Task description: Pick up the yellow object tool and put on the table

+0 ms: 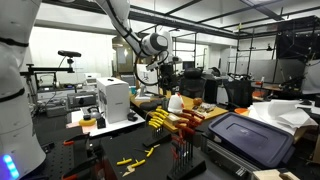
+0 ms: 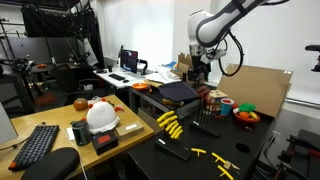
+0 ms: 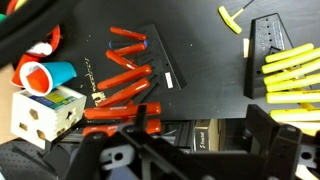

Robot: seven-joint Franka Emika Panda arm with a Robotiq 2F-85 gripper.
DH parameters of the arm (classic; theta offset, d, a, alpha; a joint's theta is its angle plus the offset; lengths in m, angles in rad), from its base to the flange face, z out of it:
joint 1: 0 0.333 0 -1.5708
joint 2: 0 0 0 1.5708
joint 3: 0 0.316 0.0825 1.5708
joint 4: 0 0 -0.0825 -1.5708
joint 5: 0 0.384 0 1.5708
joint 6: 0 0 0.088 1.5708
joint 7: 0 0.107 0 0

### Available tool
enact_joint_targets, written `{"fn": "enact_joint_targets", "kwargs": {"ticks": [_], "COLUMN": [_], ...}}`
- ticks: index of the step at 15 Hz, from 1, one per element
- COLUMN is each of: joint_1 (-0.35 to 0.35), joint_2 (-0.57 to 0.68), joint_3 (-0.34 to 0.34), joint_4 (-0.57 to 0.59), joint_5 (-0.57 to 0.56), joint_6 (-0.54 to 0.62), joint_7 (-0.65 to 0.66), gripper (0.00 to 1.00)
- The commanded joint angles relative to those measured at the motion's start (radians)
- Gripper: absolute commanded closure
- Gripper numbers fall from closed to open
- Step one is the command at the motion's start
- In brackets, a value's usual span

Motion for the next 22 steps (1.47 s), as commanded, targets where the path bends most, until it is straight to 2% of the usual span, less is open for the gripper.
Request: {"fn": "enact_joint_targets", "kwargs": {"ticks": [1,9,16,21,22], "joint_1": [0.017,-0.020,0.001,-0.003,0.011], "joint_2": [-0.053,0.125,0.286,0.339,0.324], "joint_3": [0.017,0.066,0.080,0.088,0.080], "joint_4": [-0.063,0.032,0.127,0.160,0.124], "joint_5": [-0.065,-0.031,-0.042,-0.014,-0.035], "joint_6": [-0.025,-0.011,-0.040,-0.042,-0.010], "joint_7": [0.023,-0.195,-0.247,-0.244,-0.229], "gripper": [0.00,0.00,0.00,0.00,0.00]}}
